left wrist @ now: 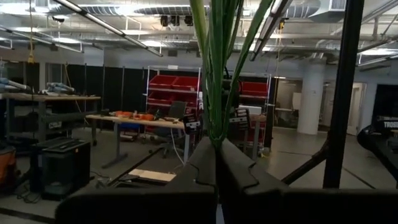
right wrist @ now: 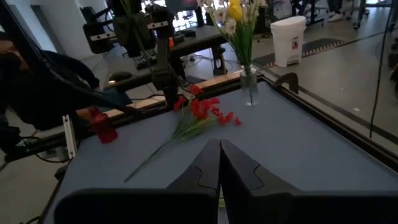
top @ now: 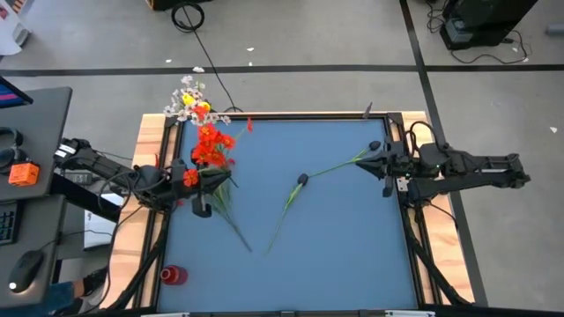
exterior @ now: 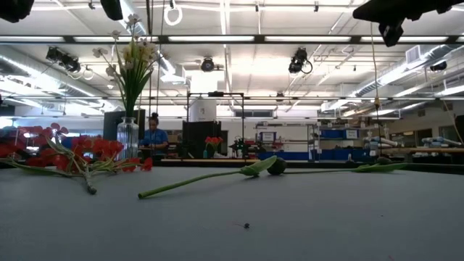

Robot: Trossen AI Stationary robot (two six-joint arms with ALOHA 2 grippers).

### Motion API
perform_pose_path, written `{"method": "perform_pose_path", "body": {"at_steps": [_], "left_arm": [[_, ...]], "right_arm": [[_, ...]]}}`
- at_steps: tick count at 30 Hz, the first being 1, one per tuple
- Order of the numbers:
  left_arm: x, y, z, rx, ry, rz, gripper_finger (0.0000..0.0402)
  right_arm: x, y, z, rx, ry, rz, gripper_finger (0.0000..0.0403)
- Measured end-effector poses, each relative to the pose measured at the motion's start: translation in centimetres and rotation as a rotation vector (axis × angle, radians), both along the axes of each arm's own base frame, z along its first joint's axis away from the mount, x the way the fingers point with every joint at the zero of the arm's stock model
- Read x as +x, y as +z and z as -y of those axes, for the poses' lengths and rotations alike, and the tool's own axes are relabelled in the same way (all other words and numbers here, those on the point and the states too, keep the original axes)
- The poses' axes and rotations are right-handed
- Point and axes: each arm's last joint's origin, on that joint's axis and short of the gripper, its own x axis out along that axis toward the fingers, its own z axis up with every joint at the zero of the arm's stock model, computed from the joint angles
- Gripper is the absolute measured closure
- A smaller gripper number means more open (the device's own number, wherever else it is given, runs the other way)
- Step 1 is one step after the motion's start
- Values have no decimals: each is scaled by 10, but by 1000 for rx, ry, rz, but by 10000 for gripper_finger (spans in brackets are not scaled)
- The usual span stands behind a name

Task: Sort flowers into vase by color
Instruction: Put the right red flowers into the red vase

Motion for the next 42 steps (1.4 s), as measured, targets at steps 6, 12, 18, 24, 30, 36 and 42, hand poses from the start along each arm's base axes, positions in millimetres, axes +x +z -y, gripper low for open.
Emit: {"method": "perform_pose_path", "body": {"at_steps": [6,12,18,24,30,36,42], "left_arm": [[0,0,0,-9,-3,0,400],[0,0,0,-10,-3,0,400],[0,0,1,-10,-9,0,399],[-3,-3,11,-4,-50,-37,399],[-6,-7,20,-1,-72,-72,399],[-9,-9,30,-8,-138,-96,398],[-19,-9,47,32,-328,-92,398]], "right_arm": [[0,0,0,8,0,2,383],[0,0,0,10,13,1,384],[0,0,0,10,13,1,384],[0,0,0,9,14,0,384],[0,0,0,8,14,0,384],[0,0,0,8,14,0,384],[0,0,0,8,14,0,384]]}}
